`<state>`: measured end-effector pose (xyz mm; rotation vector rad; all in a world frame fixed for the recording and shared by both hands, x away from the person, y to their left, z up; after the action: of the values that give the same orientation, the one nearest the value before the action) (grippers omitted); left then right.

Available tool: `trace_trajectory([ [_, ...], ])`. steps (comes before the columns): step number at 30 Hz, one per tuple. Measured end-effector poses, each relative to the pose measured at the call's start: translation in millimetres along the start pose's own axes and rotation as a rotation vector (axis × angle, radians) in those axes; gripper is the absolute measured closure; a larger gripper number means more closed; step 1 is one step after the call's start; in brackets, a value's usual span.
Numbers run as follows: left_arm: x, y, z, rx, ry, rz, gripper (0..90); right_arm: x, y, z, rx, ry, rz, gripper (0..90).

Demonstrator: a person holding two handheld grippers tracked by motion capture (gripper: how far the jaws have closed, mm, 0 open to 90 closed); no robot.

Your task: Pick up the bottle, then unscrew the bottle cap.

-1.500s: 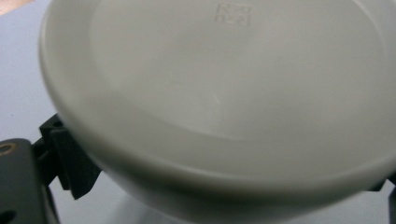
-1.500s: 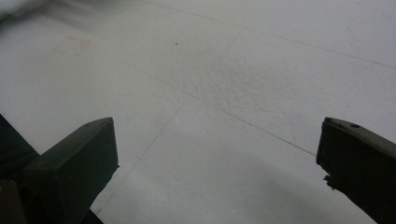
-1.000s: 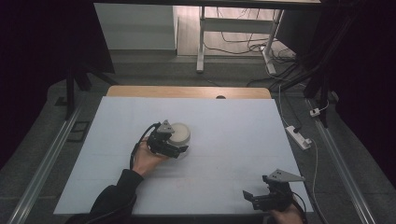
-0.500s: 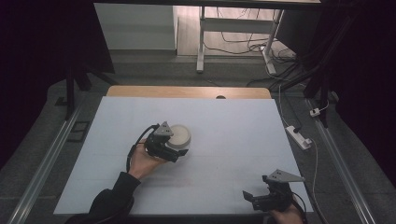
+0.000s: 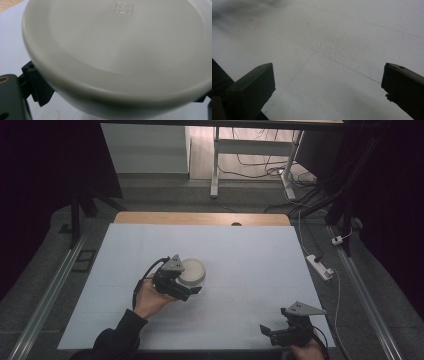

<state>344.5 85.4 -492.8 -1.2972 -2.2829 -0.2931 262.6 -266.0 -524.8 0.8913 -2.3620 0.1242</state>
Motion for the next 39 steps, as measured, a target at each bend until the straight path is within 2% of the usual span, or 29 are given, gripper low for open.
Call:
trace_trajectory([
  [10,3.5,-15.0,-1.1,-0.030,0.010,0.023,7.3,0.0,0.1,0.2,0.003,0.002,0.002,0.0],
  [25,5.9,-20.1,0.4,-0.032,0.005,0.027,7.3,3.8,3.5,-5.8,0.014,-0.036,-0.007,0.0],
  [29,6.3,-19.8,0.6,-0.032,0.004,0.027,7.3,3.5,5.7,-8.3,0.017,-0.044,-0.023,0.0],
  [31,6.4,-19.8,0.6,-0.033,0.006,0.026,7.3,2.3,9.5,-10.7,0.039,-0.051,-0.039,0.0],
  [39,6.3,-20.3,0.5,-0.040,0.006,0.029,7.3,-0.8,20.3,-19.9,0.065,-0.083,-0.073,0.0],
])
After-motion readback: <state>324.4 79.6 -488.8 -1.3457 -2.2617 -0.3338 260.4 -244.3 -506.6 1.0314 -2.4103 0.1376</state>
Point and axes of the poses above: each handheld gripper's, and its own axes: x roughly backward along the jaws, z roughly out of its underside, y roughly to its left, the point moved 4 cm from there along -x, roughly forward along the jaws, and after that the axes turned 6 degrees about -y, right-handed, at the moved point
